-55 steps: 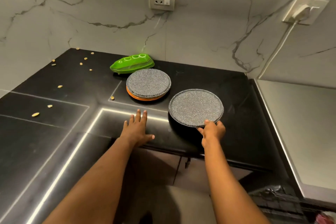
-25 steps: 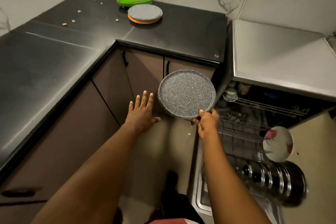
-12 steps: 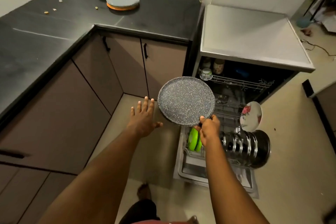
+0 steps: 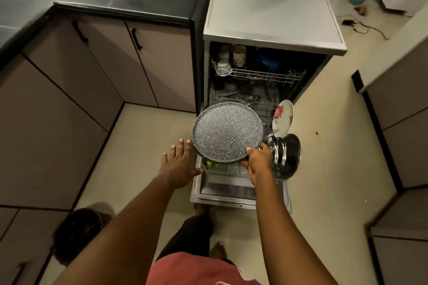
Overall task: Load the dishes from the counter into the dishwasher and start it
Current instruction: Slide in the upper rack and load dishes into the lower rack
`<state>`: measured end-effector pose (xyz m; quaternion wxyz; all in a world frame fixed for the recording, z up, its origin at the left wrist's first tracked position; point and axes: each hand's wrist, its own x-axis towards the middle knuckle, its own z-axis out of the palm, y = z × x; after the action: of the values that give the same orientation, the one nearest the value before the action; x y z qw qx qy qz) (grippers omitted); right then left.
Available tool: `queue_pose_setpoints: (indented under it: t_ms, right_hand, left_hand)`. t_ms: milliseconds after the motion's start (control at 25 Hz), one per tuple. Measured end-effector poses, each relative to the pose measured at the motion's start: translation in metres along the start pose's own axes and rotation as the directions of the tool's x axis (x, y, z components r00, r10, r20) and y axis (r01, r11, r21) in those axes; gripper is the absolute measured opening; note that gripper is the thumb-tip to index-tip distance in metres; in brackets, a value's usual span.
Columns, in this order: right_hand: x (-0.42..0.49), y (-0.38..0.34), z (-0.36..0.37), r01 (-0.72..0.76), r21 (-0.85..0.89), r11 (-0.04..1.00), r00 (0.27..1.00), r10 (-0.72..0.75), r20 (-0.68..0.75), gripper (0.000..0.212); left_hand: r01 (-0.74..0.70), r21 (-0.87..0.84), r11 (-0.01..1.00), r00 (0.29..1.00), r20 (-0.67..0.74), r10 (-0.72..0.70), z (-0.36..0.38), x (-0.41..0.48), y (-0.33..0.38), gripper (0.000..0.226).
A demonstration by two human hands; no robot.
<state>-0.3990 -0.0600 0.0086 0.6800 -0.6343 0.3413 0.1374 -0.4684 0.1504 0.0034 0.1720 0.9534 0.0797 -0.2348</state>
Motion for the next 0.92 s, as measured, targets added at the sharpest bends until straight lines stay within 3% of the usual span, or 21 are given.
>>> queue_pose_setpoints:
  t_ms: [160, 320, 520, 720, 920]
  right_hand:
    - [0.038, -0.004, -0.036, -0.006, -0.017, 1.0, 0.998, 0.005, -0.059, 0.047]
    - [0.083, -0.021, -0.063, -0.01, -0.01, 1.0, 0.995, 0.009, -0.099, 0.028]
    - [0.145, -0.052, -0.077, -0.033, -0.037, 0.999, 0.986, 0.026, -0.165, 0.026]
    - [0.238, -0.071, -0.079, -0.011, -0.278, 0.961, 0.98, -0.044, -0.192, 0.019]
    - [0.359, -0.066, -0.069, 0.067, -0.504, 0.861, 0.949, -0.212, -0.235, 0.011]
  left_hand:
    - [-0.034, 0.012, 0.999, 0.996, 0.077, 0.033, 0.02, 0.042, 0.036, 0.098]
    - [-0.06, 0.026, 0.998, 0.99, 0.132, 0.056, 0.025, 0.108, 0.079, 0.096]
    - [-0.103, 0.031, 0.994, 0.966, 0.243, 0.093, 0.031, 0.199, 0.122, 0.094]
    - [-0.151, 0.02, 0.988, 0.955, 0.262, 0.14, 0.047, 0.298, 0.156, 0.091]
    - [-0.169, 0.028, 0.985, 0.938, 0.311, 0.152, 0.105, 0.399, 0.169, 0.084]
